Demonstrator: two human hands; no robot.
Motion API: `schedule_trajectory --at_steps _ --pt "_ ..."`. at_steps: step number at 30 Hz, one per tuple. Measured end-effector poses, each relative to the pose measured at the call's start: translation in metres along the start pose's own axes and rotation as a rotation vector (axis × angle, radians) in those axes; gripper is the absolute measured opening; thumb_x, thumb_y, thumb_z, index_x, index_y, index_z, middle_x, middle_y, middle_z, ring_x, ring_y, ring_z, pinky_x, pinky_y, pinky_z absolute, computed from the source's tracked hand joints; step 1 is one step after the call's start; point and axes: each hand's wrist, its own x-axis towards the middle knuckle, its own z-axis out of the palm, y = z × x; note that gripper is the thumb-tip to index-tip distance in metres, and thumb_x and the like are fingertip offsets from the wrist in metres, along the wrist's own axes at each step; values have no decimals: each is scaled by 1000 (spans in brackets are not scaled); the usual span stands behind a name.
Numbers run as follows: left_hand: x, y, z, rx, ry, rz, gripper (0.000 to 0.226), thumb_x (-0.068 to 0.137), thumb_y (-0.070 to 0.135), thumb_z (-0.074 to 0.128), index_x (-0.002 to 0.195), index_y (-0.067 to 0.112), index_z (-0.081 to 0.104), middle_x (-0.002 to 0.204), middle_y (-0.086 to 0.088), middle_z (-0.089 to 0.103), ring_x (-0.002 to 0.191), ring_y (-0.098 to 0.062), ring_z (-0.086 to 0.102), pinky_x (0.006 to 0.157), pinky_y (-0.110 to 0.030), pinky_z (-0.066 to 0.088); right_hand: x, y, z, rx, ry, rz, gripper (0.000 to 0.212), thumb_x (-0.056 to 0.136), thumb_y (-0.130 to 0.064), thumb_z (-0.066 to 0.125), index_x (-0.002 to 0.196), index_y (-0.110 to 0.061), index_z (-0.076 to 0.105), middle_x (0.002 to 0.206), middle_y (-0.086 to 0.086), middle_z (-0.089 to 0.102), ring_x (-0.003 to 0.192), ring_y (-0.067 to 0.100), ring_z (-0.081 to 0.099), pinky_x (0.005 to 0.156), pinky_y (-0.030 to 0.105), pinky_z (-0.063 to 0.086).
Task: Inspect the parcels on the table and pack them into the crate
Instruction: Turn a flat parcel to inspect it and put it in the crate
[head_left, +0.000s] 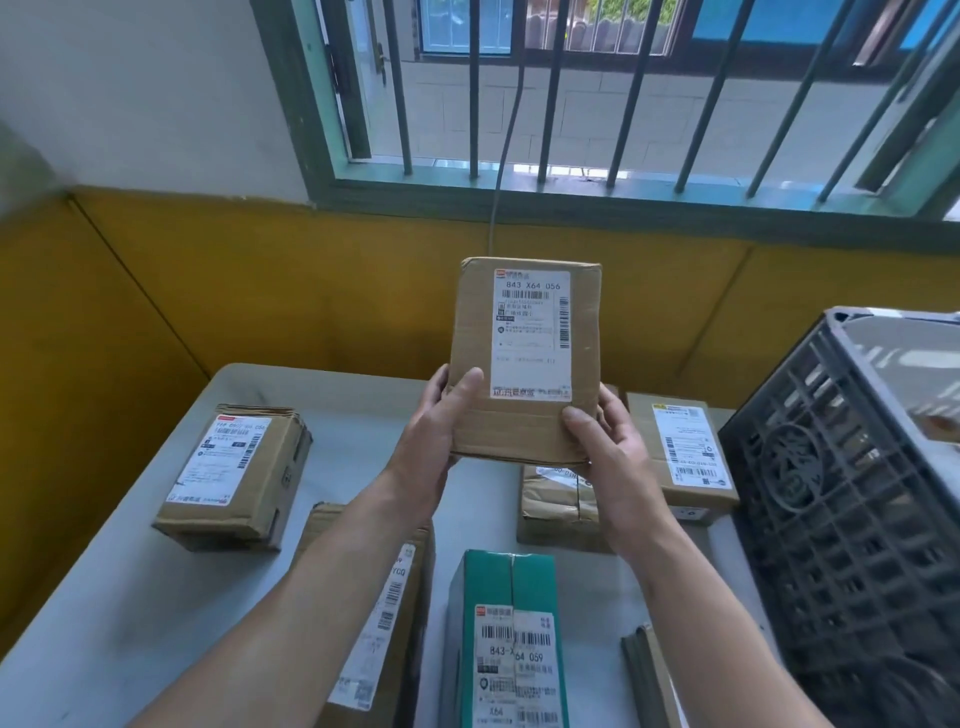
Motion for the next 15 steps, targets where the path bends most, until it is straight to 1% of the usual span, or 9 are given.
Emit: schedule_trajectory --at_steps 2,5,6,8,11,13,15 --pt "3 3 0 17 31 -5 61 92 54 59 147 32 43 128 1 64 113 -18 61 89 -31 54 -1 -1 1 -4 -5 -3 74 80 -39 67 149 -30 44 135 -3 65 122 15 63 97 30 52" --pt "2 -2 0 24 25 -17 55 96 51 58 146 34 43 125 1 64 112 -18 62 85 -30 56 0 -6 2 -26 -8 1 72 81 -46 71 147 -33 45 131 -7 67 117 11 66 84 24 54" --pt "0 -4 0 31 10 -19 54 95 51 58 145 35 43 125 1 65 114 -19 62 85 -30 57 2 -7 1 -19 -2 6 69 85 -45 73 147 -32 46 126 -8 69 112 9 68 80 22 56" --pt "-2 -6 1 40 -16 -21 54 93 53 58 143 37 44 126 1 66 116 -21 62 85 -31 58 6 -9 -1 -4 22 4 59 92 -37 71 146 -30 48 116 -12 74 101 3 71 72 18 57" --pt "1 -1 0 49 -16 -26 64 86 60 59 143 36 45 124 1 69 116 -22 63 87 -37 59 7 -9 -3 9 23 0 58 92 -34 71 146 -31 49 115 -12 74 101 5 72 71 21 58" --pt "3 4 -1 59 -9 -37 67 86 63 57 145 36 43 125 0 69 117 -24 64 90 -44 60 5 -8 -1 -4 10 -1 64 87 -40 75 145 -33 49 116 -12 74 100 5 72 71 22 58" --pt "4 7 -1 65 3 -38 66 87 63 56 146 38 42 125 0 69 117 -25 64 88 -44 61 3 -8 0 -3 11 -2 71 79 -45 73 145 -34 48 116 -12 74 100 6 72 70 23 58"
